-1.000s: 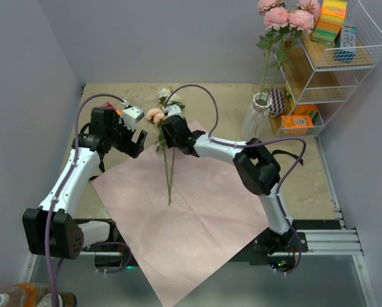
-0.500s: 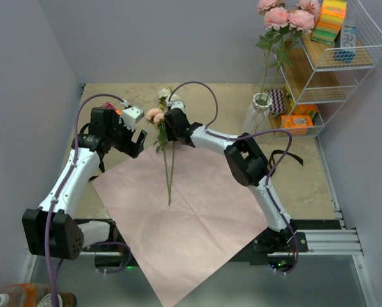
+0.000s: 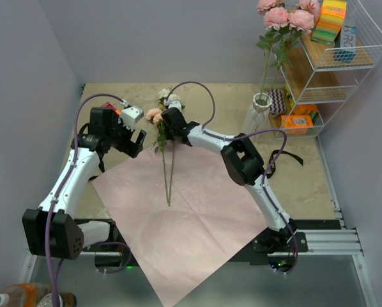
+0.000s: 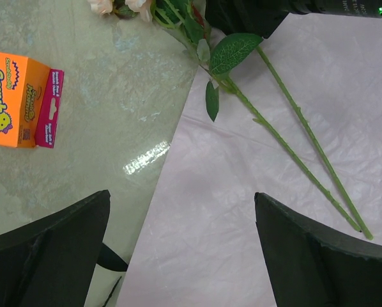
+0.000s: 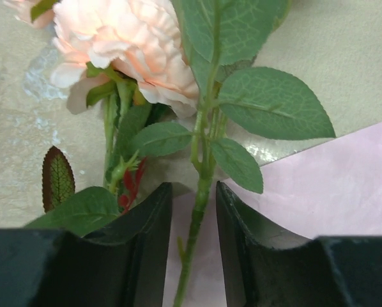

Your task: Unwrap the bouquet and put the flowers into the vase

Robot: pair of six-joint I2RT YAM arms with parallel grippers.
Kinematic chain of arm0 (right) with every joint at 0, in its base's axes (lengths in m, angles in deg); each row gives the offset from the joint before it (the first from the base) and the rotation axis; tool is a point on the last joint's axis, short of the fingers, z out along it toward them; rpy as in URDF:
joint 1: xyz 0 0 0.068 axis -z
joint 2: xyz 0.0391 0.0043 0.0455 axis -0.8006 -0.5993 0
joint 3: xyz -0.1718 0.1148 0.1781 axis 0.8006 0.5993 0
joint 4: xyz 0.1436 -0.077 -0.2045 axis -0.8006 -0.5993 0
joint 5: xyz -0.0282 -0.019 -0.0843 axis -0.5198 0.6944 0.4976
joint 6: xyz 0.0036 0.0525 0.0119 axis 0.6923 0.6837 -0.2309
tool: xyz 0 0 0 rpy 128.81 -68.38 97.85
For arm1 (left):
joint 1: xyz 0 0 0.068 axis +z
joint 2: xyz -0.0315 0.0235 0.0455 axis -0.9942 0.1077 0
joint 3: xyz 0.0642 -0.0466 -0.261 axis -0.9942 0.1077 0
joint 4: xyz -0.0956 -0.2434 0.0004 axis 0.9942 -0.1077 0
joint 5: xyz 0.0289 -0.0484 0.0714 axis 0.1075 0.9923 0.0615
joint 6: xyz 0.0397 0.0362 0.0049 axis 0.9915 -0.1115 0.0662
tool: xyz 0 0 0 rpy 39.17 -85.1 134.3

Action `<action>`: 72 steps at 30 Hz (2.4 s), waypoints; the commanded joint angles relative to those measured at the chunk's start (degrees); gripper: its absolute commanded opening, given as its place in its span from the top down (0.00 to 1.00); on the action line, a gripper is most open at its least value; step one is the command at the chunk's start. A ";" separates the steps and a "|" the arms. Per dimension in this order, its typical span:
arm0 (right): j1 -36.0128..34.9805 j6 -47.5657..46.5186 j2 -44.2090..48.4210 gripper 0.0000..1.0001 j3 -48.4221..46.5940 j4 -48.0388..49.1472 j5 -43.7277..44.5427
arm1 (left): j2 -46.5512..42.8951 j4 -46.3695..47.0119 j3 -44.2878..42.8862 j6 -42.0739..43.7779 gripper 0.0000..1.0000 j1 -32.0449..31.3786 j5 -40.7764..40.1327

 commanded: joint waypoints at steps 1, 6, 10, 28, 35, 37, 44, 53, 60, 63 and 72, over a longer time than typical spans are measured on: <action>0.33 0.90 -1.74 0.65 -1.85 -1.37 -0.48 | -0.89 1.36 -1.08 0.86 0.01 0.53 0.16; 0.94 1.34 -1.21 0.76 -1.06 -1.02 -0.66 | -1.07 1.27 -0.82 1.12 0.01 0.53 -0.01; 1.03 0.99 1.42 0.97 0.26 0.12 0.04 | -1.07 1.27 -0.81 1.12 0.01 0.61 0.07; 6.92 -22.36 34.63 1.00 -0.37 17.56 10.67 | -1.77 0.66 -1.17 1.12 0.03 0.88 2.01; 10.43 -51.28 42.82 1.00 8.27 52.14 13.14 | -2.03 0.31 -1.08 1.82 0.03 1.05 2.36; 12.27 -54.80 42.65 1.00 5.89 56.08 13.58 | -2.03 0.66 -0.90 2.17 0.04 1.14 2.19; 15.97 -70.01 40.54 1.00 7.20 79.81 17.26 | -0.80 1.01 -1.08 2.44 0.05 1.23 3.23; 18.43 -75.12 41.68 1.00 13.53 89.33 18.32 | 0.69 1.45 -1.17 3.32 0.05 1.41 3.94; 18.96 -75.91 43.52 1.00 16.69 88.10 16.92 | 1.04 2.33 -0.46 3.32 0.06 1.67 4.38; 19.22 -76.00 43.96 1.00 18.00 87.93 16.66 | 1.04 2.24 -0.37 3.32 0.06 1.76 4.64; 19.23 -75.92 43.97 1.00 23.19 89.43 20.59 | 0.69 1.89 -0.73 3.93 0.06 2.28 4.73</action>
